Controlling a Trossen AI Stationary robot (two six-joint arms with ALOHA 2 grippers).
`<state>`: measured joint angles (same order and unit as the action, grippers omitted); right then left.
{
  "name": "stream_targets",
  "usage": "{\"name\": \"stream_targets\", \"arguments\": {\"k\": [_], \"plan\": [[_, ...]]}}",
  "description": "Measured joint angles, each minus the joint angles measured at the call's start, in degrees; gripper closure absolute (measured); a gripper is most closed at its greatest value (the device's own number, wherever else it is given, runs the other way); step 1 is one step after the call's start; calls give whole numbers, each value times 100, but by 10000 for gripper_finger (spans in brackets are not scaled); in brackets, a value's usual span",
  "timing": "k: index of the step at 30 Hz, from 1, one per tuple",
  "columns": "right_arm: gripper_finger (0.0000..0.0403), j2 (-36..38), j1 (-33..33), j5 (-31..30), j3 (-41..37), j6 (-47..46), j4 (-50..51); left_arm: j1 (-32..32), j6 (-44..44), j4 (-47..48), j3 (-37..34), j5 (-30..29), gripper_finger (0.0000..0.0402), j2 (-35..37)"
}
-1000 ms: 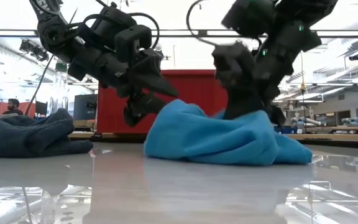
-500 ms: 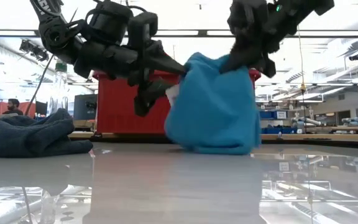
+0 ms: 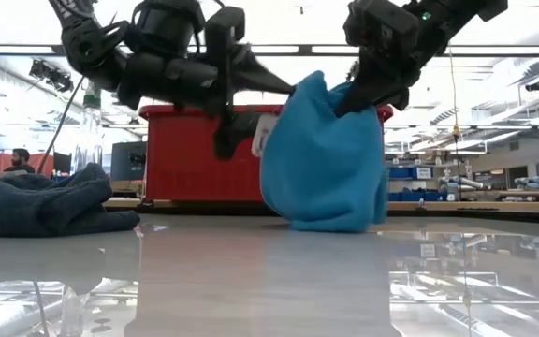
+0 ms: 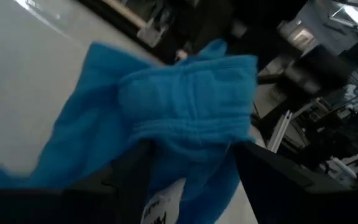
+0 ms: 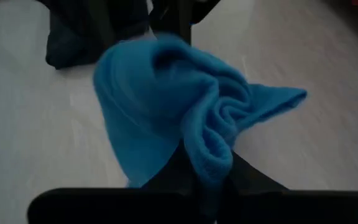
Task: Fold laundry
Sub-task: Fold the light blue shorts
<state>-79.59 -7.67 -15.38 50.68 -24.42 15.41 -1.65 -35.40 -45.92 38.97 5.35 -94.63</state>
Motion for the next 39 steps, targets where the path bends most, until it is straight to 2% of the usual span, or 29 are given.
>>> {"name": "stream_targets", "arguments": {"k": [4,7,11,14,17,19,21,24,27,29,34,37,39], "plan": [[370,0,1,-13,0,72,-27,-3,348,268,346,-87,153,0],[370,0,-1,-225,0,74,30,-15,558,940,619,-205,160,0],[370,55,22,-856,0,374,57,-20,1479,1726,978,-256,213,0],[370,232,-5,-1447,0,530,68,-39,2187,1787,1269,-213,261,14],[361,450,-145,-1816,4,210,292,-6,2405,1910,1583,-16,301,34],[344,512,-256,-1609,7,-611,725,119,2447,2348,1695,34,324,39],[319,466,-410,-1104,-48,-1517,1161,339,2448,2925,1698,54,345,-74],[273,279,-781,-251,-362,-2386,1415,742,2234,3869,1677,131,367,-462],[232,140,-1241,451,-585,-2961,1300,1122,1686,4060,1672,451,373,-830],[212,81,-1547,657,-691,-3222,1252,1163,1144,4102,1680,546,370,-887],[201,1,-1930,231,-807,-3366,635,1098,898,3621,1681,328,344,-882],[203,-43,-1877,-107,-804,-3087,95,1108,684,3485,1687,310,321,-876],[204,-101,-1742,-385,-804,-3202,104,1113,621,3497,1687,279,303,-876]]}}
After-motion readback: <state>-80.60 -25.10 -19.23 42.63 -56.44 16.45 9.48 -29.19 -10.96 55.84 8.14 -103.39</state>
